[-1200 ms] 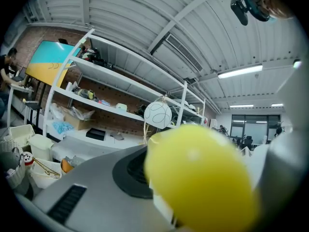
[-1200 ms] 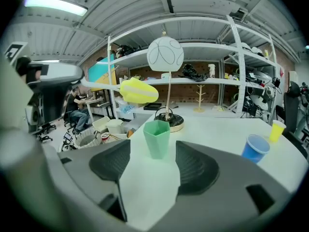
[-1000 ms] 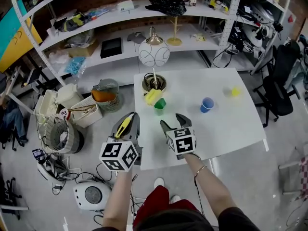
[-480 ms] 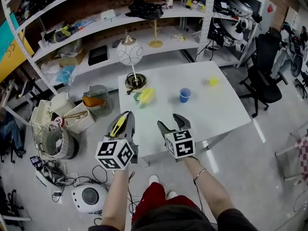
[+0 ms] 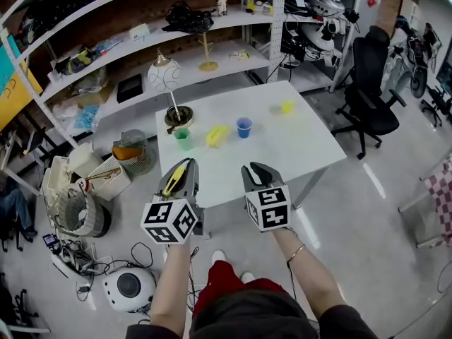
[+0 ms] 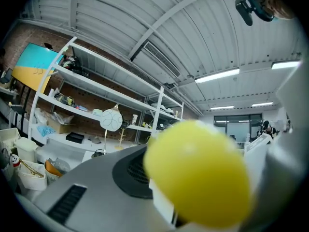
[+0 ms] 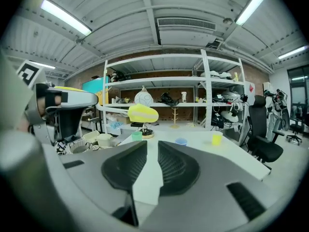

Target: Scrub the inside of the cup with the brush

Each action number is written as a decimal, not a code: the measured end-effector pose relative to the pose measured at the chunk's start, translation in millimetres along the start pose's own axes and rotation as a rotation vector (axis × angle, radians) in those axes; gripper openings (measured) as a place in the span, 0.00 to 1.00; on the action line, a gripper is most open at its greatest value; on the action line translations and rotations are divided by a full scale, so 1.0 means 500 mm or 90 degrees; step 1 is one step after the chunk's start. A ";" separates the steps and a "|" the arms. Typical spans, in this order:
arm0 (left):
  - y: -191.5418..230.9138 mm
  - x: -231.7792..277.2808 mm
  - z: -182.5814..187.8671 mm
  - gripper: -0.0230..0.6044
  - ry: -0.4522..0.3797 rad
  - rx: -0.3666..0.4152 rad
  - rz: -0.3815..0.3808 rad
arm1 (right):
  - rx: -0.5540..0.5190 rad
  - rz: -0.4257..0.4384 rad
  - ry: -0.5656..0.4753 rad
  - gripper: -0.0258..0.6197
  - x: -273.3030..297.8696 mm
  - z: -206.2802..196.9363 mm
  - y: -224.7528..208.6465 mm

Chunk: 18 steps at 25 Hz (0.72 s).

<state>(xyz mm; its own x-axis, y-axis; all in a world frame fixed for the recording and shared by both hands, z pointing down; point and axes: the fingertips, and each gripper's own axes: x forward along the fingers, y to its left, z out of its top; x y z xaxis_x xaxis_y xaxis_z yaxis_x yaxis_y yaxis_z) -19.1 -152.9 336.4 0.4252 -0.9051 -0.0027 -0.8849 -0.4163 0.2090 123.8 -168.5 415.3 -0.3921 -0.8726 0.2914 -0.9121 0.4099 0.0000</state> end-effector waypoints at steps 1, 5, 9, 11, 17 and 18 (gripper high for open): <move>-0.016 -0.004 -0.002 0.11 -0.001 0.002 -0.004 | -0.004 -0.004 -0.010 0.15 -0.020 0.002 -0.006; -0.077 -0.019 -0.006 0.11 -0.004 0.009 -0.020 | -0.008 -0.018 -0.034 0.09 -0.090 0.004 -0.034; -0.126 -0.027 -0.003 0.11 -0.007 0.017 -0.034 | 0.000 -0.035 -0.046 0.08 -0.150 0.007 -0.062; -0.147 -0.032 -0.004 0.11 -0.007 0.025 -0.041 | 0.004 -0.042 -0.049 0.07 -0.177 0.004 -0.071; -0.193 -0.053 -0.016 0.11 0.002 0.056 -0.050 | 0.029 -0.048 -0.044 0.07 -0.237 -0.024 -0.080; -0.199 -0.056 -0.020 0.11 0.004 0.060 -0.050 | 0.034 -0.048 -0.040 0.07 -0.242 -0.031 -0.080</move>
<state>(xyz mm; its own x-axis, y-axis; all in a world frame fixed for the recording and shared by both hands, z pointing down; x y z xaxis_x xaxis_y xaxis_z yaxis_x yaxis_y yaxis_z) 59.0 -85.2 325.3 0.4945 -0.8692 -0.0091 -0.8629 -0.4921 0.1154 209.7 -75.6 394.7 -0.3280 -0.9159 0.2316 -0.9435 0.3297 -0.0323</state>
